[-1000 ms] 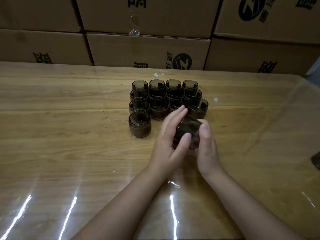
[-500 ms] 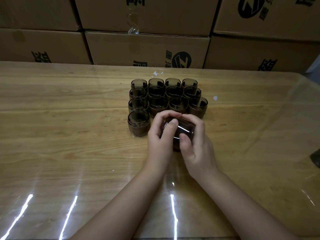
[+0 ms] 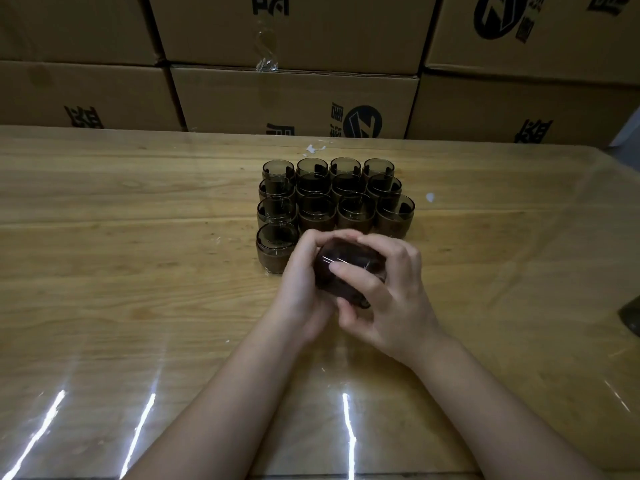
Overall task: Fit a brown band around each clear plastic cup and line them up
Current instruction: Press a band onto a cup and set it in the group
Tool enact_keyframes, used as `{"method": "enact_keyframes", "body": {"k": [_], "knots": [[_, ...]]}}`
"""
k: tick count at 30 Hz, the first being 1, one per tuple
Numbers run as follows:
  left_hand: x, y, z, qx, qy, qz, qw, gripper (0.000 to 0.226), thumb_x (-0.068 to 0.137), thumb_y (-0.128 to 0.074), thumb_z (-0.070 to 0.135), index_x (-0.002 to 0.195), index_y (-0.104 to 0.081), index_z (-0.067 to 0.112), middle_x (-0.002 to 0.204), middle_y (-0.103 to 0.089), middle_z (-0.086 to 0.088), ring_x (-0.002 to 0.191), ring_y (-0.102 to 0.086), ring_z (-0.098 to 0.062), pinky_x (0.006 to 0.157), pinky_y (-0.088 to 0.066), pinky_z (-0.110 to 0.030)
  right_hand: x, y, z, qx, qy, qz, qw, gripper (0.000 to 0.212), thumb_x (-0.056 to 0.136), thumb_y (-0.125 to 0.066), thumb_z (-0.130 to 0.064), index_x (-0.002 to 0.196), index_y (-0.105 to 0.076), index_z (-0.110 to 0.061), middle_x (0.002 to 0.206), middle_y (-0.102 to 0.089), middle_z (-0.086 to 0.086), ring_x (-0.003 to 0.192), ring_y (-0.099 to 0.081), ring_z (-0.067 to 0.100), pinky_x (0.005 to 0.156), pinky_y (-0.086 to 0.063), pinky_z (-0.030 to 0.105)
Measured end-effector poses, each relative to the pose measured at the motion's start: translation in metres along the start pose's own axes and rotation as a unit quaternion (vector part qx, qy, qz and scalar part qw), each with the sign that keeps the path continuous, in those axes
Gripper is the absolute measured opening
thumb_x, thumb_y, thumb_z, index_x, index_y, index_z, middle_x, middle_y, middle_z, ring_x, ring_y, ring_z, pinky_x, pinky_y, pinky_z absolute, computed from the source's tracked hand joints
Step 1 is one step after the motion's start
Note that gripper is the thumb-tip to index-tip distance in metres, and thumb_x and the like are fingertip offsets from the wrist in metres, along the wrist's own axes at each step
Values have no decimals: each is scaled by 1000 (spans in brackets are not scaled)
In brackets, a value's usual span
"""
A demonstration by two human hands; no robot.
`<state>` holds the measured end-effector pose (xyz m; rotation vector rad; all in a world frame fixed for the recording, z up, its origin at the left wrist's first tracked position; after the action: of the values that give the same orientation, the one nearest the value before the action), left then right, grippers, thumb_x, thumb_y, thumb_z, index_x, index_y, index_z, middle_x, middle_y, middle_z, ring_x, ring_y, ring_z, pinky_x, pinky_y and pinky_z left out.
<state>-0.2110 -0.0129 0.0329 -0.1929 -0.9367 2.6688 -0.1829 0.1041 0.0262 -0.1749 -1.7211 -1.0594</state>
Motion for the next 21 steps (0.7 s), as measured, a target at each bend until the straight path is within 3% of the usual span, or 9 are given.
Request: {"method": "enact_keyframes", "body": {"k": [4, 7, 9, 11, 14, 17, 21], "knots": [[-1, -3, -12, 46, 36, 48, 997, 29, 85, -48, 30, 87, -67, 8, 84, -66, -9, 86, -63, -21, 74, -52, -30, -1, -2, -8, 59, -42, 46, 996, 29, 80, -54, -27, 108, -49, -21, 122, -48, 3, 114, -51, 24, 99, -36, 43], [-3, -11, -18, 108, -68, 81, 988, 35, 94, -40, 23, 80, -72, 21, 82, -71, 3, 86, -65, -11, 72, -51, -22, 1, -1, -9, 160, -120, 84, 976, 23, 85, -50, -23, 108, -52, -17, 122, -52, 2, 122, -49, 21, 103, -35, 42], [-7, -16, -15, 234, -166, 83, 954, 23, 92, -42, 25, 86, -64, 24, 83, -68, 12, 84, -62, -1, 71, -49, -17, 2, -2, -8, 233, -172, 95, 952, 24, 89, -47, -21, 111, -53, -15, 124, -52, 7, 123, -49, 22, 102, -39, 40], [-8, -18, -15, 285, -212, 81, 931, 14, 85, -47, 29, 91, -58, 22, 83, -65, 16, 80, -61, 2, 68, -48, -16, 4, -3, -10, 314, -233, 97, 915, 24, 91, -44, -23, 113, -54, -20, 124, -54, 2, 119, -52, 16, 98, -43, 32], [-10, -20, -13, 302, -255, 98, 913, 20, 77, -54, 36, 95, -54, 28, 89, -64, 26, 85, -61, 5, 74, -48, -15, 7, -6, -13, 449, -342, 71, 822, 30, 88, -45, -34, 115, -56, -35, 116, -60, -17, 108, -58, 4, 84, -48, 19], [-13, -18, -15, 367, -332, 97, 863, 21, 80, -50, 36, 98, -53, 28, 101, -62, 7, 96, -62, -13, 82, -50, -28, 6, -9, -11, 517, -409, 57, 750, 30, 80, -48, -45, 107, -62, -45, 110, -64, -10, 102, -62, 10, 80, -50, 25], [-13, -13, -13, 447, -398, 85, 797, 32, 84, -50, 29, 101, -57, 3, 98, -56, -8, 88, -57, -17, 76, -48, -27, 6, -12, -14, 559, -451, 59, 693, 35, 78, -51, -46, 108, -64, -34, 112, -65, -1, 107, -61, 15, 89, -50, 32]]}}
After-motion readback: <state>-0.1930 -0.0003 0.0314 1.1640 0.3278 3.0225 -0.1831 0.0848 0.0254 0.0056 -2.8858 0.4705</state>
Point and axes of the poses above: each hand's wrist, its own x-axis towards the middle knuckle, its own y-axis out of the back of the hand, z = x × y, the point moved 2 cm from there along x, towards the middle knuckle
